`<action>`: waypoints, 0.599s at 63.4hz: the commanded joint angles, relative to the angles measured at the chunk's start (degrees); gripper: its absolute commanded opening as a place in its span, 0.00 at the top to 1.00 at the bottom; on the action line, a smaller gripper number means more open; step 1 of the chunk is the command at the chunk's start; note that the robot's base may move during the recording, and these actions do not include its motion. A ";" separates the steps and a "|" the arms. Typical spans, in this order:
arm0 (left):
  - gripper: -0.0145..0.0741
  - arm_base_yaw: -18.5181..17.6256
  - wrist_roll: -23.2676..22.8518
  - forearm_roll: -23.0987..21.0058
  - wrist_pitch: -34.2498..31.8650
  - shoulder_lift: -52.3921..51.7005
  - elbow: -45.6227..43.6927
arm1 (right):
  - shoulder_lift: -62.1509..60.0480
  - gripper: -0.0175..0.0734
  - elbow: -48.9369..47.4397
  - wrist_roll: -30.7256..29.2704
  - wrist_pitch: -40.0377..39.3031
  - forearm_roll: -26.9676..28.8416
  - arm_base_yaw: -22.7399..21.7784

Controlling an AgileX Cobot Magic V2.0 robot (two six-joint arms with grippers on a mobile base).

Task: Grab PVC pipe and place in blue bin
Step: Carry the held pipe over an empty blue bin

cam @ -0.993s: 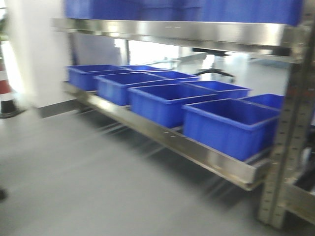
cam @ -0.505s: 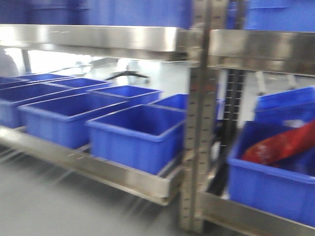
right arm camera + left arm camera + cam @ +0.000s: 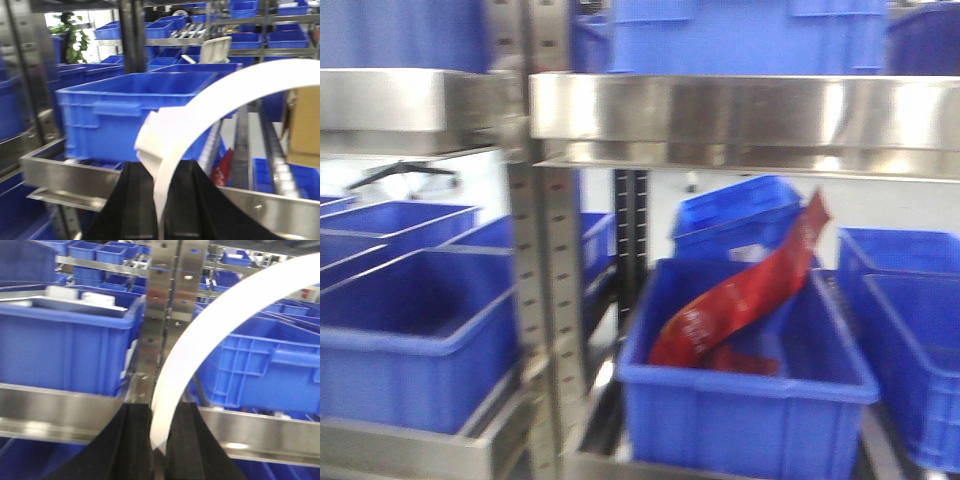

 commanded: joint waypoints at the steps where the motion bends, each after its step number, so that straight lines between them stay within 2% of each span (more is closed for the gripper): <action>1: 0.96 -0.33 -0.20 -0.41 -1.52 -0.22 -0.03 | -0.19 0.99 0.02 -0.40 -1.68 -0.52 0.11; 38: 0.96 -0.33 -0.20 -0.41 -1.58 -0.22 -0.03 | -0.19 0.99 0.02 -0.40 -1.77 -0.52 0.11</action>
